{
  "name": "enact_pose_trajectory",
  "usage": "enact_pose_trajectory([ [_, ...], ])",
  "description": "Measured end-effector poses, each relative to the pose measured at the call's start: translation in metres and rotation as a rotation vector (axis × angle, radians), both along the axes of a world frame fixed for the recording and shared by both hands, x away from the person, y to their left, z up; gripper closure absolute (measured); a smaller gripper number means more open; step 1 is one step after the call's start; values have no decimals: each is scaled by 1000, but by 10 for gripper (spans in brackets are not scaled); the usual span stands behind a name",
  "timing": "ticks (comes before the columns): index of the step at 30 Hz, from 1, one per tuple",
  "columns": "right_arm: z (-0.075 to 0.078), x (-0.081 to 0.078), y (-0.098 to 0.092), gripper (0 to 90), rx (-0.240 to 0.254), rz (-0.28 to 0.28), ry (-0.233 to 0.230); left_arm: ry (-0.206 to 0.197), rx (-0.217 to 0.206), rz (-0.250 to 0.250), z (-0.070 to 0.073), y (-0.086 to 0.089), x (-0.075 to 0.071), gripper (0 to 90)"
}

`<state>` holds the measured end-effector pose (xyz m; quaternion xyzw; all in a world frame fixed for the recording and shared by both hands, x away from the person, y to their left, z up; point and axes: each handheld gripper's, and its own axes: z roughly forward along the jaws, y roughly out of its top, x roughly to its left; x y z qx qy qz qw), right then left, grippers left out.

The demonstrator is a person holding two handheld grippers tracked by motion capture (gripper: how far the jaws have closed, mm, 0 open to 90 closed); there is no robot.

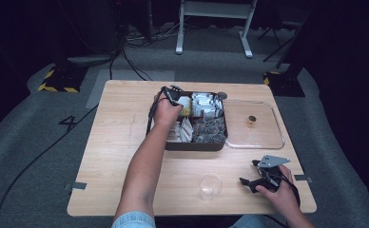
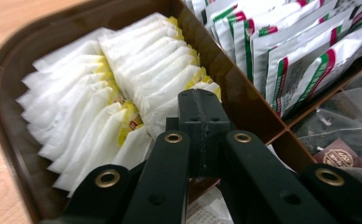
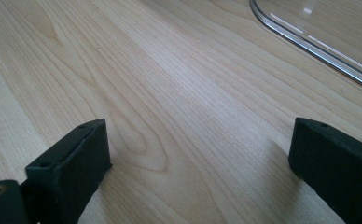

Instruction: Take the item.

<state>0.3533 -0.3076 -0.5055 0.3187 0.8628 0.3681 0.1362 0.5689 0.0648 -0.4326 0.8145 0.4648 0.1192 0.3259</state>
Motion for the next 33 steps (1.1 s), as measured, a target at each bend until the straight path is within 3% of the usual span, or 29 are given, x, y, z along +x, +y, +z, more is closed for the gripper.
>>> enact_pose_trajectory([
  [5, 0, 0, 0, 55, -1, 1, 0, -24, -24, 2, 7, 4, -2, 900],
  [13, 0, 0, 0, 55, 0, 0, 1, -64, -48, -36, 29, 14, -11, 900],
  [19, 0, 0, 0, 54, -1, 1, 0, -90, -98, -58, 47, 21, -21, 900],
  [28, 0, 0, 0, 54, -1, 2, -2, -147, -133, -148, 75, 31, -49, 900],
  [33, 0, 0, 0, 55, -2, 5, -2, -144, -143, -198, 83, 35, -61, 900],
])
